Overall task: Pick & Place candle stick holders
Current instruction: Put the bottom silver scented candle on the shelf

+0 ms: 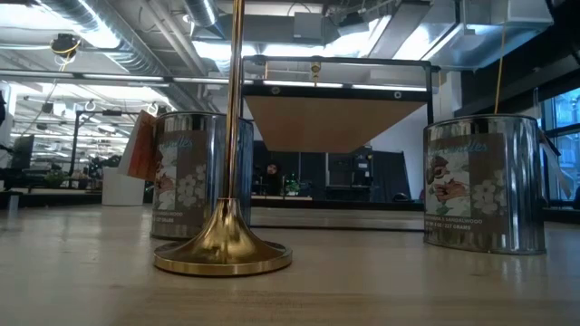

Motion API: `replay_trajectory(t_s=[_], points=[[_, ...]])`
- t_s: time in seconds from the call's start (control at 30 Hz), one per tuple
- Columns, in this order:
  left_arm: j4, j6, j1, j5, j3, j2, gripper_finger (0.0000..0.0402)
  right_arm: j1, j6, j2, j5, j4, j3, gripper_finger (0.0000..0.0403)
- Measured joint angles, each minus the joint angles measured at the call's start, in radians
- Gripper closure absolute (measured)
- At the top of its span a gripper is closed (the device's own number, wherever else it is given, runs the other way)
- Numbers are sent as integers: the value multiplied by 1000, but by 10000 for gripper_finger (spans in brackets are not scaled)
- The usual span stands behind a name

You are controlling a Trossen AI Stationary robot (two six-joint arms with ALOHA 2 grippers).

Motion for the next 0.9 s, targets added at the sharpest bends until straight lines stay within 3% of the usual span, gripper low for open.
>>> replay_trajectory(t_s=[0.2,0.9], points=[[-57,32,9,-50,0,0,271,-84,-114,-9,-1,0,0,55],[-71,41,41,-43,0,0,271,-477,-578,-49,2,0,0,55]])
